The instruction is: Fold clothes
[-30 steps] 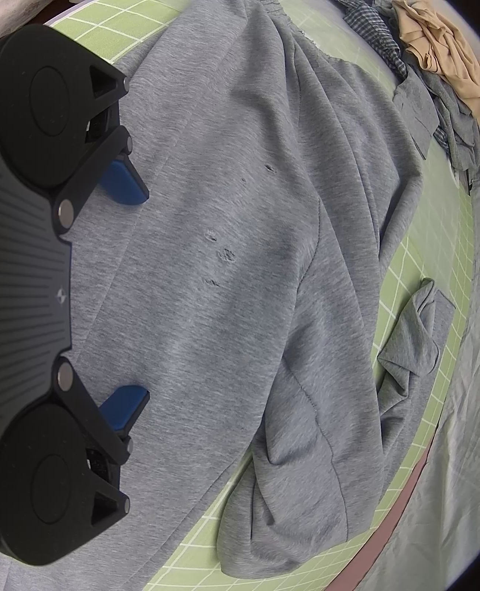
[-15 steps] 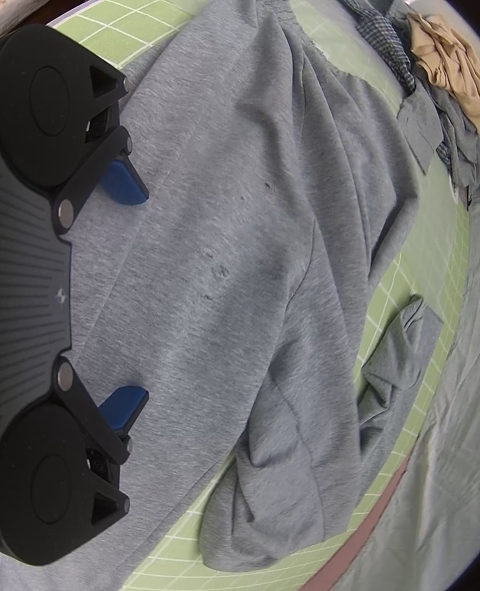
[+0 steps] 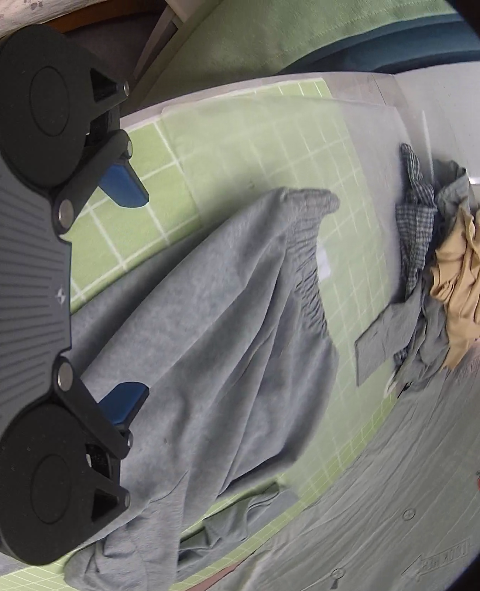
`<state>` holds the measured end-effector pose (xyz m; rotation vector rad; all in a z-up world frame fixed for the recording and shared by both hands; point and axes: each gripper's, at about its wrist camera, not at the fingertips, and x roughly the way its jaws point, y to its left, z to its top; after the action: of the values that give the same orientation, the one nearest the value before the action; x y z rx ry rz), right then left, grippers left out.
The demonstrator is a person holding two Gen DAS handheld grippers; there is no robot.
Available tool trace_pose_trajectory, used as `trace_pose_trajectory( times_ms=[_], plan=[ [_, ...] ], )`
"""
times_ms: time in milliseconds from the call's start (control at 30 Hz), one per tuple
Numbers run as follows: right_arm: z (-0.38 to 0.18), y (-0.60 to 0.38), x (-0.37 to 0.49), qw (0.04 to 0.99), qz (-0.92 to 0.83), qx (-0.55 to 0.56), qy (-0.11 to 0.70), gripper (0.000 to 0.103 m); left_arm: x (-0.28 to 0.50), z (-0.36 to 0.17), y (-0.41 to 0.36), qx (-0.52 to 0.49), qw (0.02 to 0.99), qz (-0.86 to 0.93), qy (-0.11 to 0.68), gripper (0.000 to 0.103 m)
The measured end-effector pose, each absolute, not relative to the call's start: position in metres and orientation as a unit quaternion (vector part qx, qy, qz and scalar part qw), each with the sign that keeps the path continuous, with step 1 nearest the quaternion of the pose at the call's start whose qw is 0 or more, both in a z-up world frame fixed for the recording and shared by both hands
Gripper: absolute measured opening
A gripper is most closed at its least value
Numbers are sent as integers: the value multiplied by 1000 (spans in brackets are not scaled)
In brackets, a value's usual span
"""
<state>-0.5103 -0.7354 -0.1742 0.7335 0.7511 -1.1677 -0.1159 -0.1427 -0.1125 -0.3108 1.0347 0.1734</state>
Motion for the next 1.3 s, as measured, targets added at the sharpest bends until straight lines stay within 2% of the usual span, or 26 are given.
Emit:
trace_pose_trajectory(
  times_ms=[100,200,333,367,400,433,467,500,533,667,833,1067,1300],
  plan=[
    [-174,-733,-510,697,-535,343,332,64,-99,-109,-119,-153,857,96,483,95],
    [-173,-735,-506,681,-552,356,323,64,-78,-112,-98,-151,852,106,490,85],
    [-174,-739,-494,667,-574,350,321,58,-50,-123,-73,-167,840,115,503,71],
    [-174,-740,-491,663,-580,345,324,48,-44,-126,-66,-172,837,117,506,68],
    [-173,-740,-488,661,-583,338,329,41,-38,-129,-61,-179,834,117,509,56],
    [-173,-741,-486,660,-586,333,333,25,-33,-132,-57,-186,830,114,513,40],
    [-172,-742,-485,659,-585,336,333,10,-28,-135,-52,-193,826,109,518,28],
    [-170,-743,-486,658,-584,345,326,3,-24,-137,-50,-201,824,98,521,14],
    [-168,-743,-488,657,-586,355,315,1,-21,-136,-50,-203,825,91,519,11],
    [-144,-737,-491,661,-601,348,285,1,-17,-109,-48,-210,840,67,495,9],
    [-79,-718,-510,689,-612,323,216,1,-25,-68,-34,-231,858,52,456,9],
    [-75,-703,-528,683,-623,289,248,1,-25,-82,-36,-219,848,50,481,7],
    [-66,-721,-508,701,-609,305,211,1,-10,-46,-56,-231,868,13,440,6]
  ],
)
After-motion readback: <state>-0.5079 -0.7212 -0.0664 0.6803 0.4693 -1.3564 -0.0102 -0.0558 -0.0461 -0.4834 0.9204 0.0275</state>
